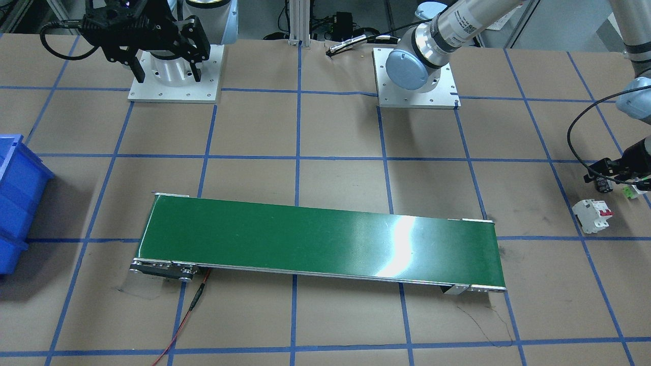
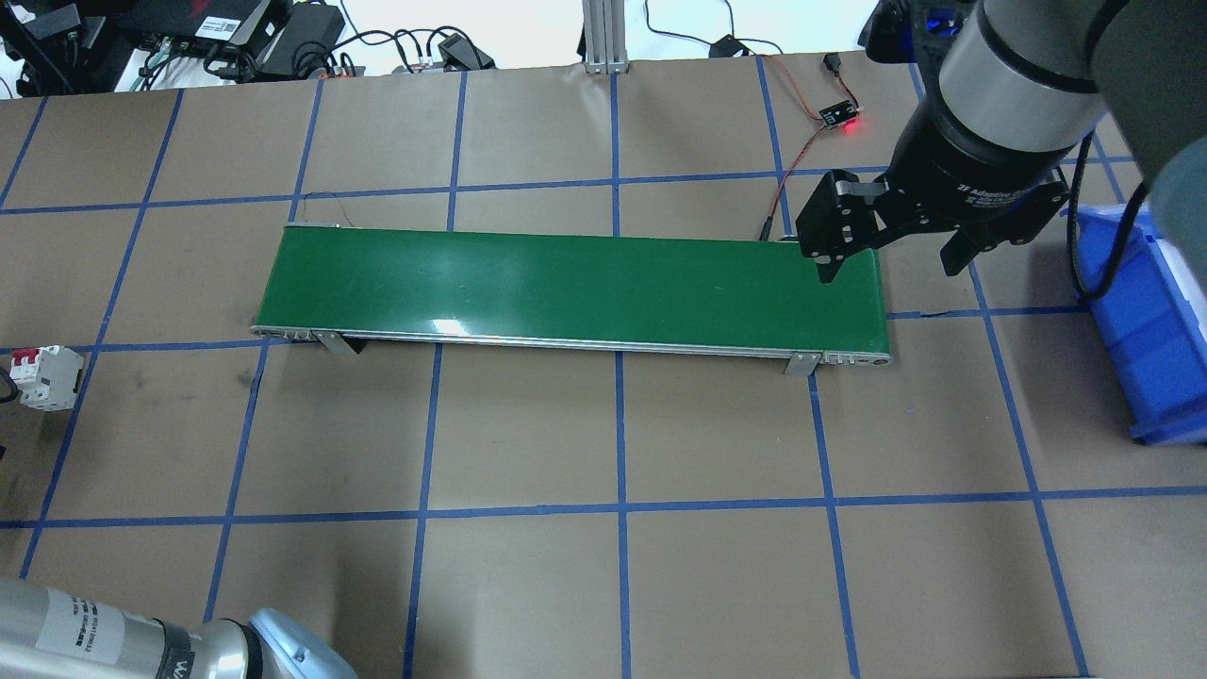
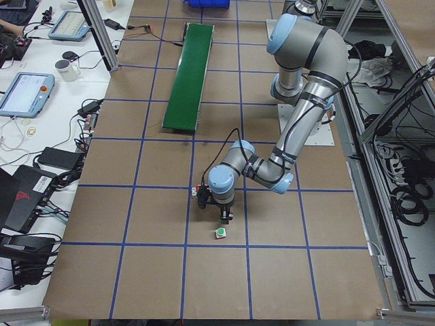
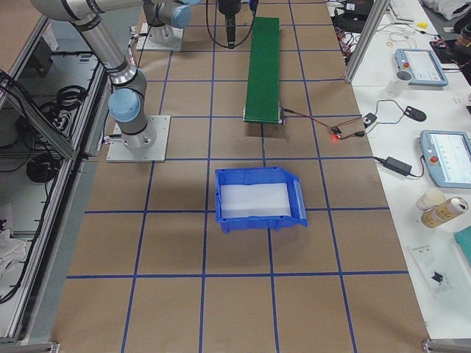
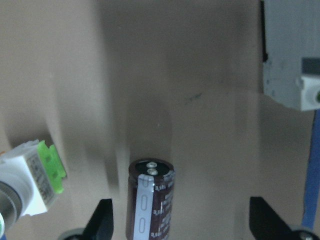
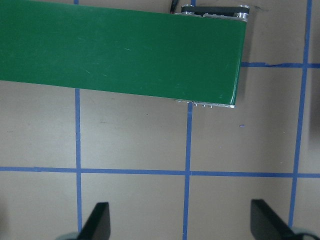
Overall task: Move capacitor from left to right
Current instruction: 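Lower the left gripper and grasp the brown capacitor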
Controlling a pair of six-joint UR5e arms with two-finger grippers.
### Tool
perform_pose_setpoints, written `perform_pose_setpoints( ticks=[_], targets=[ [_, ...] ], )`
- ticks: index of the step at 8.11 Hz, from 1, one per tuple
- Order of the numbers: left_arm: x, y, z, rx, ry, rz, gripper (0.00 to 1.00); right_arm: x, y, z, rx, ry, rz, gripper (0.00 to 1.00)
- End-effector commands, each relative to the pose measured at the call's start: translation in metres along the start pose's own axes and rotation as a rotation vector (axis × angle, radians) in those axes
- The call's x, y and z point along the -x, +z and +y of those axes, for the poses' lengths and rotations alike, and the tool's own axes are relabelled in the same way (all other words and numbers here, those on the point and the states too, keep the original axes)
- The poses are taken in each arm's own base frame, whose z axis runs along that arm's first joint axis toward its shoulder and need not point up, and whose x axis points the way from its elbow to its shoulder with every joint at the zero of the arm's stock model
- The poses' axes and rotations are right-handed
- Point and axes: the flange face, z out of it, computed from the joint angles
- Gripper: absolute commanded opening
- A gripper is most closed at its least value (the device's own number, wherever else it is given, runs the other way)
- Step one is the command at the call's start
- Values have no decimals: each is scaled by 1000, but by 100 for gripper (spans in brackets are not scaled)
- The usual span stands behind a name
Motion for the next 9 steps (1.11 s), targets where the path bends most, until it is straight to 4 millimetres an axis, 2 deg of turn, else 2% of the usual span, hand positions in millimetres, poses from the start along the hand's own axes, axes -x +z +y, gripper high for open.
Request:
perform_pose_setpoints(
  ticks=[1, 2, 3, 6, 7, 9],
  targets=[
    [3, 0, -1, 0, 3, -5, 76, 0, 1, 0, 1, 0, 0, 100],
    [4, 2, -1, 10, 3, -7, 71, 0, 1, 0, 3, 0, 0, 100],
    [4, 3, -2, 10, 5, -7, 70, 0, 0, 0, 1, -2, 2, 100],
    [6, 2, -2, 9, 2, -11, 35, 0, 1, 0, 1, 0, 0, 100],
    [6, 2, -2, 9, -2, -12, 32, -1, 0, 0, 0, 0, 0, 100],
    [6, 1, -2, 8, -3, -13, 10, -1, 1, 0, 6, -1, 2, 100]
  ],
)
